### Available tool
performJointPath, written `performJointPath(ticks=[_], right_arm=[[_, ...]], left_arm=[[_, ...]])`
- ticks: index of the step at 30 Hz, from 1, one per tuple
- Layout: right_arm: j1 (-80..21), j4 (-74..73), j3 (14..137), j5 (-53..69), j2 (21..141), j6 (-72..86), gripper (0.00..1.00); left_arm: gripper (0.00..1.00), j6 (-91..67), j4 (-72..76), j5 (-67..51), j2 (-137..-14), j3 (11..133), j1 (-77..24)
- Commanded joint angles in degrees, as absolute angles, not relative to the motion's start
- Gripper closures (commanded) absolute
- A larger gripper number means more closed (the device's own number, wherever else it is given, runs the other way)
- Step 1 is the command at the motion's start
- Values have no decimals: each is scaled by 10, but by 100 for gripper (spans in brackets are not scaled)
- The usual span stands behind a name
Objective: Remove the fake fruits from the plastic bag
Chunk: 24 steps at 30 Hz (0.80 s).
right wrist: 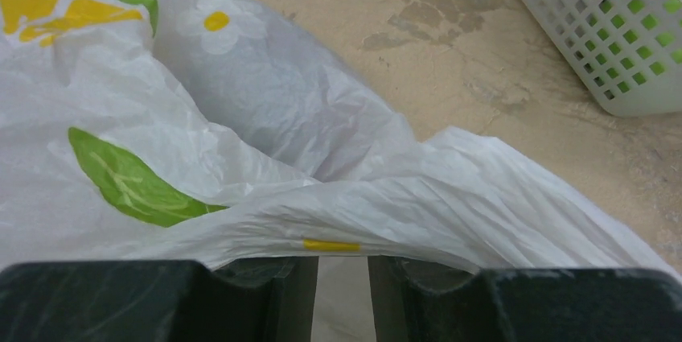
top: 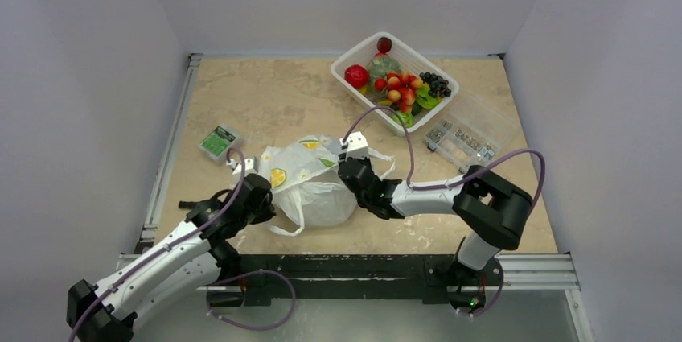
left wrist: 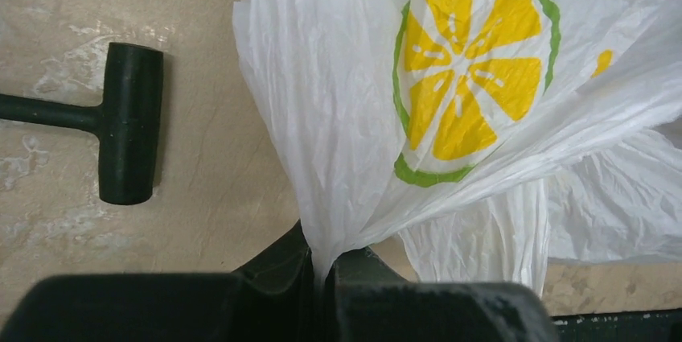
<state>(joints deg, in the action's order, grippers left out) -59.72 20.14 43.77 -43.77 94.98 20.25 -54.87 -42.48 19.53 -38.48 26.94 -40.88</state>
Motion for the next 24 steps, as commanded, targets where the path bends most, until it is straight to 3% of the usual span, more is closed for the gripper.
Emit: performJointPath(ticks=[1, 3, 6, 8, 13, 17, 24], right_arm=[[-600, 243, 413, -323, 877, 127, 72], [-604, 236, 414, -241, 839, 102, 63], [-604, 180, 442, -186, 802, 104, 58], [-604, 159, 455, -160, 779, 108, 56], [-604, 143, 453, -85, 737, 141, 52], [-604, 173, 433, -61, 742, 151, 51], [-604, 215, 380, -46, 739, 172, 52]], left_arm=[[98, -483, -405, 125, -360, 280, -406], [67, -446, -417, 79, -350, 326, -406], [17, -404, -472, 65, -347, 412, -406], [1, -370, -506, 66, -351, 471, -406], [0, -270, -595, 106, -399, 619, -407], [0, -186, -573, 114, -448, 702, -406], [0, -67, -499, 3, -617, 738, -406]])
